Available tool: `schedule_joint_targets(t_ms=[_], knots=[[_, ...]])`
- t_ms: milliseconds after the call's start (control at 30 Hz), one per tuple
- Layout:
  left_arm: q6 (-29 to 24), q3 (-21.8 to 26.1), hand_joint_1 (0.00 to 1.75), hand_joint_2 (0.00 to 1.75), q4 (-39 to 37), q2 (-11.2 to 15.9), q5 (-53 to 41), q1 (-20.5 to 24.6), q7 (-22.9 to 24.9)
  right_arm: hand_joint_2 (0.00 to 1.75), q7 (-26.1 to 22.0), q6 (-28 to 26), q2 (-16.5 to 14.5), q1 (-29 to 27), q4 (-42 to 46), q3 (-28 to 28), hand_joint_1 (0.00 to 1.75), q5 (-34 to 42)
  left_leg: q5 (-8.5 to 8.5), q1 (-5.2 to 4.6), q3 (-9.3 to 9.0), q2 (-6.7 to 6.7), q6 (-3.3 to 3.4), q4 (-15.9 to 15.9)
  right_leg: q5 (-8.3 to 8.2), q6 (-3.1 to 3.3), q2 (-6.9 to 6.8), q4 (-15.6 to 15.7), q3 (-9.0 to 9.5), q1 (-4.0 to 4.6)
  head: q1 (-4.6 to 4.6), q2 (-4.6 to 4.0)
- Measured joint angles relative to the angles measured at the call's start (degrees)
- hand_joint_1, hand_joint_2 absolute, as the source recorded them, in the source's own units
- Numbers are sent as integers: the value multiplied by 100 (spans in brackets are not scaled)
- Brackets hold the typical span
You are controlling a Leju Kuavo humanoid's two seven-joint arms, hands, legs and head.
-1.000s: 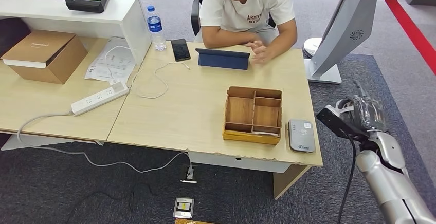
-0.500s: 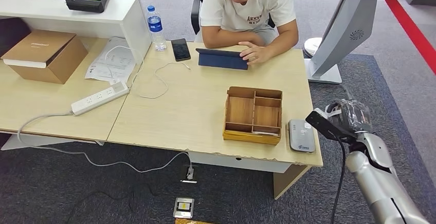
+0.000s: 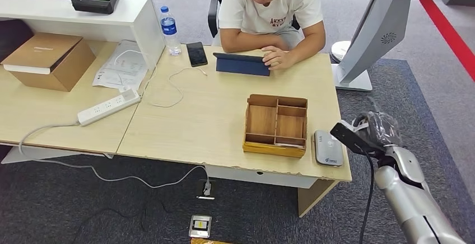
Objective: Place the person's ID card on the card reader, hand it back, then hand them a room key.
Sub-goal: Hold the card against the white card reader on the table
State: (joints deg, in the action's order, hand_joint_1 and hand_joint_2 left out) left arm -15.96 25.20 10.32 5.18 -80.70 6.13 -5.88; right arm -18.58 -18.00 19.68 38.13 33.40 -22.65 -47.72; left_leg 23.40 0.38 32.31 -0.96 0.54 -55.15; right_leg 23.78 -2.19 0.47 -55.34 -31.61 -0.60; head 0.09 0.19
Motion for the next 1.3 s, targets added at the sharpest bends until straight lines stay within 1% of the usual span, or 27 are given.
schedule_joint_targets(t_ms=[333, 767, 1133, 1300], knots=[[0, 0, 0, 0, 0, -3, 2, -1, 44, 175, 79, 269, -26, -38, -302, -68, 175, -59, 0, 0, 0, 0, 0, 0, 0, 0, 0, 0, 0, 0, -1, 0], [-68, -2, 0, 0, 0, -10, -60, -2, 44, 175, 77, 249, -89, -271, -453, -81, 175, -52, 0, 0, 1, 0, 0, 0, 0, 0, 0, 0, 0, 0, -1, 0], [-78, -2, 0, 0, 0, -11, -88, -1, 34, 175, 91, 239, -380, -309, -398, -124, 175, -141, 0, 0, 1, 1, 0, 1, 0, 0, 0, -1, 1, 1, -1, -1], [-85, -2, 0, 0, 0, -11, -110, -1, 13, 175, 96, 253, -452, -275, -359, -148, 175, -127, 0, 0, 1, 1, 0, 1, 0, 0, 0, -1, 1, 0, -1, -1]])
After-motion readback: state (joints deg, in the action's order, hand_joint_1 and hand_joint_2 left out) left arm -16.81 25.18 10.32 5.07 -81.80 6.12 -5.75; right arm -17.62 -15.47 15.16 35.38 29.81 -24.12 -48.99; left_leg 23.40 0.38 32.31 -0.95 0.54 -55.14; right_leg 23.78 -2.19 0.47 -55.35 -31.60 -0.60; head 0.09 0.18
